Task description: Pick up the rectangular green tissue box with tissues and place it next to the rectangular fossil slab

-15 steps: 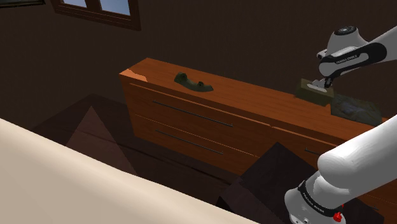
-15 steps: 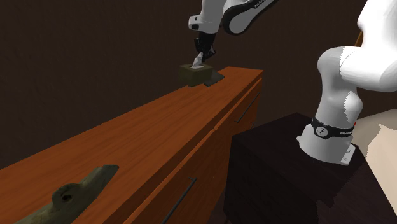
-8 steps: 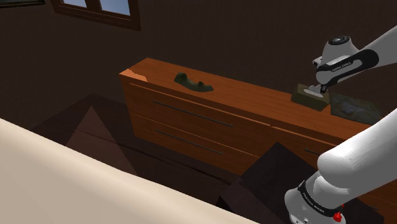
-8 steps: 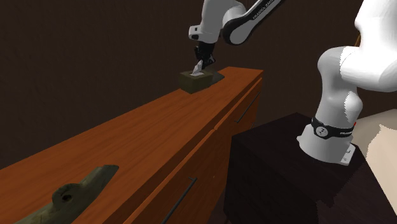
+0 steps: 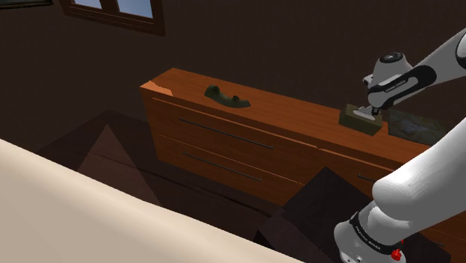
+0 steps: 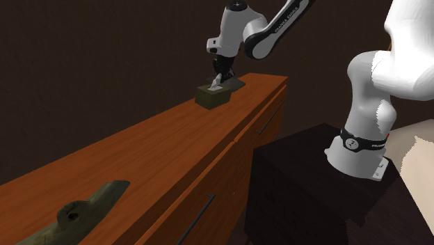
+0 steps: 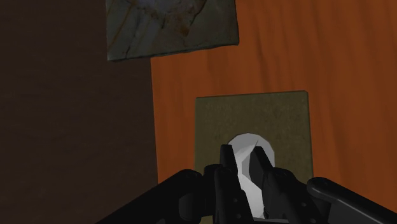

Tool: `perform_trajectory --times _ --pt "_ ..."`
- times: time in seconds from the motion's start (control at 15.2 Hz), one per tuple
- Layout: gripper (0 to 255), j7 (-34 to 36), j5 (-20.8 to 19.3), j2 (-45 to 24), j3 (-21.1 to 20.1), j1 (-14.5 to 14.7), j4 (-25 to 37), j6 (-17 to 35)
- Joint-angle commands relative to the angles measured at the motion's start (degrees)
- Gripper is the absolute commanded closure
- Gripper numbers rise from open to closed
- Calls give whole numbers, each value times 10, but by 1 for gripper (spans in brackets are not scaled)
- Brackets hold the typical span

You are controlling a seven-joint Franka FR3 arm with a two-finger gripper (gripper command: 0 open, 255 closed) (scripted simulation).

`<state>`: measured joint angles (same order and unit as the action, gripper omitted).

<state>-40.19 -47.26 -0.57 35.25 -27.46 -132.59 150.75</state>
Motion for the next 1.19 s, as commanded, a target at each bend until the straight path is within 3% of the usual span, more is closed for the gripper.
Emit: perform_trajectory --times 0.0,0.33,0.4,0.73,0.99,1.12 --pt "255 2 -1 -3 0 0 -1 3" --pt "255 2 -1 -3 0 0 0 3" --pt "0 2 -1 -3 0 0 -1 4" --pt "0 2 -1 -3 0 0 -1 4" --pt "0 3 -9 80 -22 18 -13 -79" --pt "0 3 -9 80 -22 17 -13 -79"
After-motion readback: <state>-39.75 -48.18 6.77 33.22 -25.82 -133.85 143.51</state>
